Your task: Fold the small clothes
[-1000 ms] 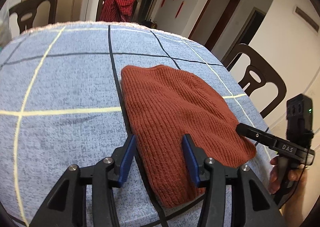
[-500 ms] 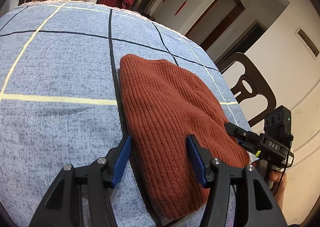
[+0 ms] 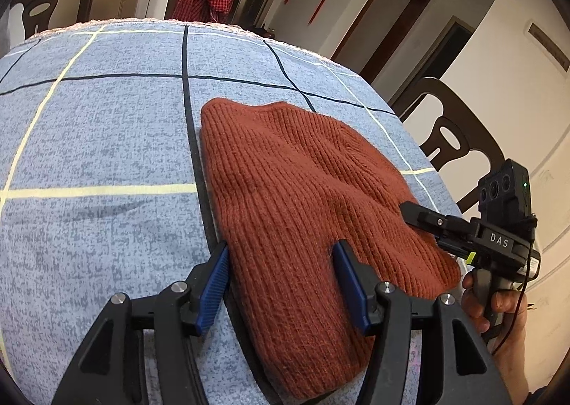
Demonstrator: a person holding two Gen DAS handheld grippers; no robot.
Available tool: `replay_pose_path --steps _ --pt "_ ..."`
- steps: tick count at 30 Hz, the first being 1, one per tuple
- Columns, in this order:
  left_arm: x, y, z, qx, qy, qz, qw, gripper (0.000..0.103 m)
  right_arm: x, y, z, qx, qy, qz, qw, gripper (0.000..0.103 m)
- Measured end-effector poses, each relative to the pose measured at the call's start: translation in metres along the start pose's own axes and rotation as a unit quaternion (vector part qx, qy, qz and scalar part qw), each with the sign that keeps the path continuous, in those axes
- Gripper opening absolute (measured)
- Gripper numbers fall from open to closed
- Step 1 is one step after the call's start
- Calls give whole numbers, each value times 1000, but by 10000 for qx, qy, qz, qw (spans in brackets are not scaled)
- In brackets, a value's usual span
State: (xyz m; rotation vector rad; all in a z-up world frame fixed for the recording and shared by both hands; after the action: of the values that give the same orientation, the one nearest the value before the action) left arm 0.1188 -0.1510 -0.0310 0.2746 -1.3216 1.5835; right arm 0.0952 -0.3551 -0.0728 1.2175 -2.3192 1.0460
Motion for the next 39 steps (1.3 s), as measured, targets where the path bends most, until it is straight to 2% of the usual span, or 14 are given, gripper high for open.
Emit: replay_pose_path --steps 11,14,16,19,23,27,39 --pt "-5 -2 4 -180 -189 37 9997 61 -4 1 1 7 -137 -128 9998 34" --pt "-3 -4 7 -255 -216 42 9994 53 -4 0 1 -44 -217 -140 9997 30" --pt "1 -6 10 -381 -275 86 9989 43 -2 0 -3 -5 -180 -124 9998 28" --pt "9 -11 16 -505 -236 177 9983 36 7 -2 -17 115 -274 -3 9996 25" --pt "21 -17 25 -630 -117 328 9974 34 21 -4 -41 347 -407 151 9985 18" --pt "31 -21 32 -712 23 453 9964 34 29 -3 -58 573 -390 231 9973 17" --pt "38 -19 26 -664 240 492 9963 34 33 2 -59 566 -327 237 9976 16"
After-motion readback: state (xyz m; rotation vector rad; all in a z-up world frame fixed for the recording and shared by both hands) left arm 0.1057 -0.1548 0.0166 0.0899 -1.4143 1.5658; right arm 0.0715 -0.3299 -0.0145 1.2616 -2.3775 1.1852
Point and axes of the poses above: each gripper's, at about its wrist camera, not at the fingertips, and x roughly against the way its jaws point, z to its right, y to its underside, the point moved 7 cm from there along -x, roughly the way its jaws point, and after that the axes turned 3 degrees about -x, right-handed, at the moved point
